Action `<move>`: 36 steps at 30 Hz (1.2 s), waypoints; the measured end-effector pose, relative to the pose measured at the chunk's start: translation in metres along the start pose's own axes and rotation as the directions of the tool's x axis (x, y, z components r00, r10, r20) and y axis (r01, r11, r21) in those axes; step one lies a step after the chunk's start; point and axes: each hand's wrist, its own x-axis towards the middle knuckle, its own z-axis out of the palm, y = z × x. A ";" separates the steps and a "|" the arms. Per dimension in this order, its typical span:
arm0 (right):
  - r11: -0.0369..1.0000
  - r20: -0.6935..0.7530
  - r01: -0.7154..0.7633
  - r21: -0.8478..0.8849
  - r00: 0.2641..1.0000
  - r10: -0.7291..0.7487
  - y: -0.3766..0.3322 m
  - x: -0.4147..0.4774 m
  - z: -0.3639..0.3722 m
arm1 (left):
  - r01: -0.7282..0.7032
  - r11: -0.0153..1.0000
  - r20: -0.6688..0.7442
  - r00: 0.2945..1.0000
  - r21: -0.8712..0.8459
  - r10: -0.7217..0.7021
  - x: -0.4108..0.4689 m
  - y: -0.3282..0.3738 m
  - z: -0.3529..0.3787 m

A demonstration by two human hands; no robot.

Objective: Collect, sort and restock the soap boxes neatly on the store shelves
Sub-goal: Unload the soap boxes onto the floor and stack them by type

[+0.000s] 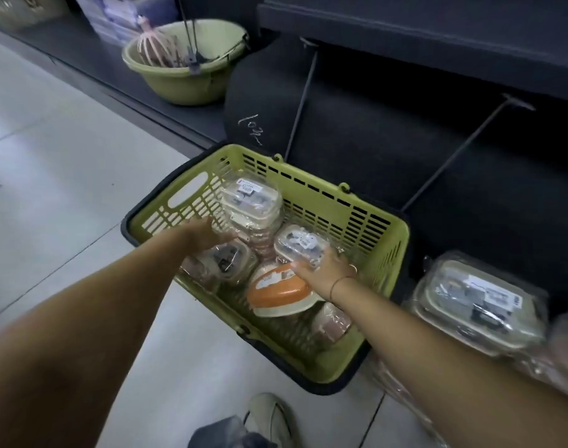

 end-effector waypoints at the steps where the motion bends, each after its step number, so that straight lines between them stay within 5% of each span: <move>1: 0.997 0.021 -0.018 -0.079 1.000 0.020 -0.001 0.008 0.002 | -0.034 0.998 0.081 0.996 0.060 0.029 0.003 0.002 -0.004; 4: 0.980 0.113 -0.078 -0.181 0.989 0.099 0.001 0.024 0.009 | -0.032 0.960 0.285 0.957 0.277 -0.050 0.003 -0.001 -0.018; 7: 0.992 0.138 -0.125 -0.016 0.982 0.126 0.005 0.031 0.016 | 0.065 0.884 0.288 0.932 0.463 -0.220 0.005 -0.016 -0.027; 13: 0.981 0.042 0.009 0.196 0.999 -0.017 0.007 0.027 0.017 | 0.202 0.959 0.177 0.955 0.199 -0.238 0.013 -0.015 -0.019; 16: 0.965 -0.028 0.042 0.259 0.999 -0.035 0.012 0.021 0.008 | 0.337 0.932 0.241 0.901 0.136 -0.361 0.009 -0.009 -0.017; 21: 0.992 -0.136 0.104 0.076 0.986 -0.093 0.018 0.014 -0.016 | 0.350 0.912 0.329 0.853 0.215 -0.405 -0.002 0.009 -0.006; 28: 0.968 -0.066 0.228 0.100 0.973 -0.223 0.010 0.024 -0.060 | 0.253 0.967 0.565 0.795 0.022 -0.220 0.007 0.002 0.006; 33: 0.946 -0.112 0.317 0.071 0.945 -0.308 -0.018 0.047 -0.076 | 0.123 0.908 0.489 0.867 -0.401 0.098 -0.010 0.017 0.006; 36: 0.938 -0.210 0.254 0.234 0.956 -0.206 -0.026 0.059 -0.061 | 0.146 0.843 0.434 0.894 -0.518 0.112 -0.003 0.014 0.008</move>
